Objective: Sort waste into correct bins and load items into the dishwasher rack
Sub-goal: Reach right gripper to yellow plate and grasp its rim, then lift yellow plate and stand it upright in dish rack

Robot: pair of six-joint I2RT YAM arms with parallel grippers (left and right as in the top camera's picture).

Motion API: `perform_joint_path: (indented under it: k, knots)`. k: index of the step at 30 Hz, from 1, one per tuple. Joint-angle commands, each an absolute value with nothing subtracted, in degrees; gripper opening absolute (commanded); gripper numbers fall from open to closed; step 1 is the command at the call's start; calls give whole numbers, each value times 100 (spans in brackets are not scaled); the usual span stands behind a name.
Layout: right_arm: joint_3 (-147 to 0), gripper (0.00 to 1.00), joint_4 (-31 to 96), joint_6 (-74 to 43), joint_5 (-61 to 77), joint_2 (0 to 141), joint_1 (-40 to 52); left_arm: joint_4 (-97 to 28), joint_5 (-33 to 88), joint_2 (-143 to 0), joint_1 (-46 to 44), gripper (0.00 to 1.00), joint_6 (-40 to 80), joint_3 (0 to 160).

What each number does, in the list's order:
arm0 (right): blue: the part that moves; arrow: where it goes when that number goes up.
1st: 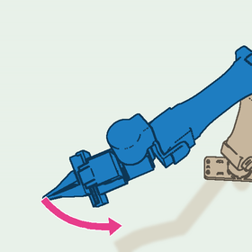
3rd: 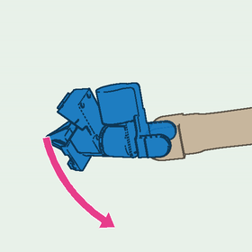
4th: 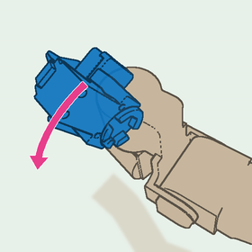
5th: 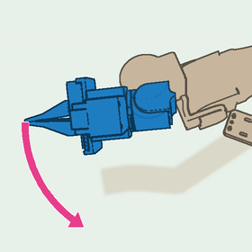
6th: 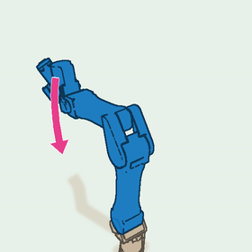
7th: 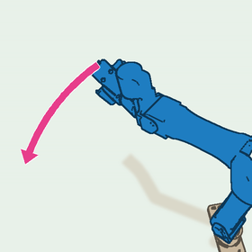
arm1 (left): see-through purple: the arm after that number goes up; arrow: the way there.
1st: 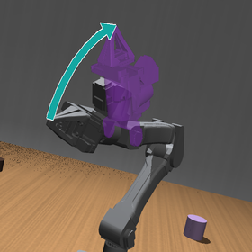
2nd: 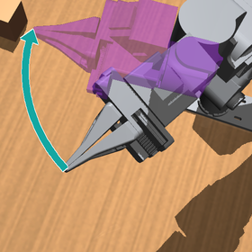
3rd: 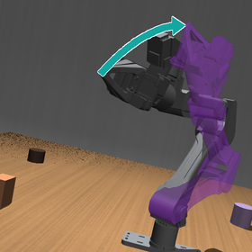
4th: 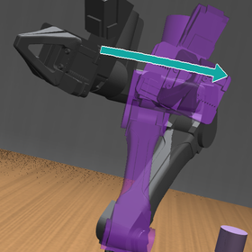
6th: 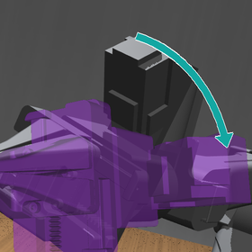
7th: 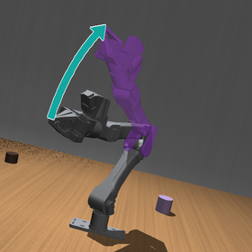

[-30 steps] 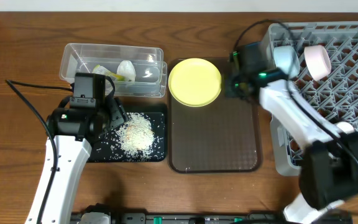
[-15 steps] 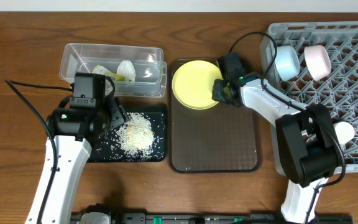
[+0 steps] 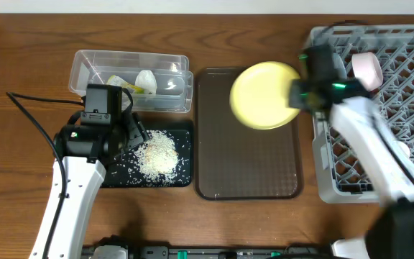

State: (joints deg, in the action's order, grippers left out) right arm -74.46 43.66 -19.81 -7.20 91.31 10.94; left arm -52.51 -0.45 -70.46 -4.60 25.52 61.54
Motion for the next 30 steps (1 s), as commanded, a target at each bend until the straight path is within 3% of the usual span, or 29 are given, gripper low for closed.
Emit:
perform_joint_path:
  k: [1,13,22,30]
  knots:
    - [-7481,1,4593,-1079,-1640,8420,755,-5269,-154,-7072,-436,75,2563,6211]
    - [-7474,1,4609,642,-5262,7734,-399,-5269,-154,-7072,-436,75,2563,6211]
    - [-7336,1,4606,650,-5216,8178,-469,-5269,-154,-7072,-436,75,2563,6211]
    - [-7255,1,4659,34,-4195,8691,-231,-5269,-154,-7072,-436,75,2563,6211]
